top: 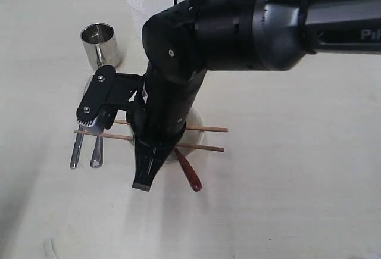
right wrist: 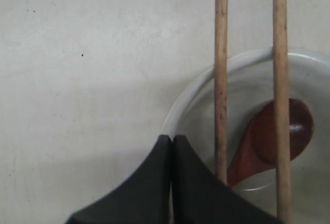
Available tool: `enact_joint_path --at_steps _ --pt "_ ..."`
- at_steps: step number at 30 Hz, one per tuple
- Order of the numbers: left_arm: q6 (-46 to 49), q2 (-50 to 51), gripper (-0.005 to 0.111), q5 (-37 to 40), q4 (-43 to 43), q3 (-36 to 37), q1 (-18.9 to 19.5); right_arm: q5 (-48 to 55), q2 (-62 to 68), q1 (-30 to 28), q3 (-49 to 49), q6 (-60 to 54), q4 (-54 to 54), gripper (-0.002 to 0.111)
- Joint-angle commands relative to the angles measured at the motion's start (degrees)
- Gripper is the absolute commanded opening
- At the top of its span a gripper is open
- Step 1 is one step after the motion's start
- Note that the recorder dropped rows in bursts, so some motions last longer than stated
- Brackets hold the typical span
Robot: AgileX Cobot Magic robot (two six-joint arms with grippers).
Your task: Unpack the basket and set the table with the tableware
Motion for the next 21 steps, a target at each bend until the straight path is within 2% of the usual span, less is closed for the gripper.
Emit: enact_joint_path --at_steps 1,15,21 --pt "-0.1 -0.2 0.000 -0.1 0.2 0.2 -0.3 -0.7 0.7 0.0 -0.4 -0.7 0.0 0.000" --pt "0.0 -0.2 0.000 -0.1 0.2 0.2 -0.3 -2.7 3.0 0.0 -0.4 1.2 -5.3 0.000" --pt "0.0 -0.2 0.000 -0.1 0.2 0.2 -0.3 -3.2 3.0 0.0 -0.4 6.8 -11.6 0.000"
